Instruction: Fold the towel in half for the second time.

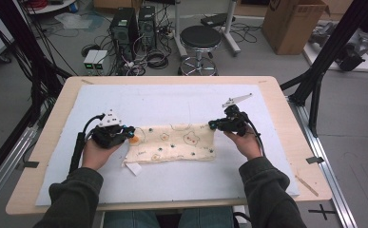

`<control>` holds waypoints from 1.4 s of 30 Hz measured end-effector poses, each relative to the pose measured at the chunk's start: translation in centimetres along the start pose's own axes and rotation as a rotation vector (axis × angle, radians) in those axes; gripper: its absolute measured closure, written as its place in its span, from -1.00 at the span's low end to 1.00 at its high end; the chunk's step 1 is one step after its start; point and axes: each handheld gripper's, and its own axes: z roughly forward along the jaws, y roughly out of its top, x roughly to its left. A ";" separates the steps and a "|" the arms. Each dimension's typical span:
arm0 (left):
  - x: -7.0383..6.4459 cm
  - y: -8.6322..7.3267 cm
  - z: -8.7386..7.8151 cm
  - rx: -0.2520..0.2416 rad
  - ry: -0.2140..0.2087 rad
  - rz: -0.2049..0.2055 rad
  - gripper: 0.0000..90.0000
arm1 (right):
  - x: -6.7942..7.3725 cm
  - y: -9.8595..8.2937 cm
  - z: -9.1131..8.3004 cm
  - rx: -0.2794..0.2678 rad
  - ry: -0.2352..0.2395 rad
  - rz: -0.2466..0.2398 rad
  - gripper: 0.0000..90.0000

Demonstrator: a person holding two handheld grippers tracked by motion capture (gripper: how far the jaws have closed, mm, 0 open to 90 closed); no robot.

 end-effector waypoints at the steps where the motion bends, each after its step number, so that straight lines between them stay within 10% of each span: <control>1: -0.1 -0.1 -0.2 -0.013 -0.001 0.001 0.85 | 0.0 0.0 0.0 0.001 0.001 -0.001 0.92; 22: -2.3 -2.4 -1.3 -0.043 -0.039 0.036 0.84 | 1.5 -1.9 -0.6 -0.017 0.019 -0.032 0.91; 42: -3.6 -3.0 -1.5 0.074 -0.047 0.146 0.84 | 3.3 -4.8 -0.3 0.010 0.066 -0.064 0.91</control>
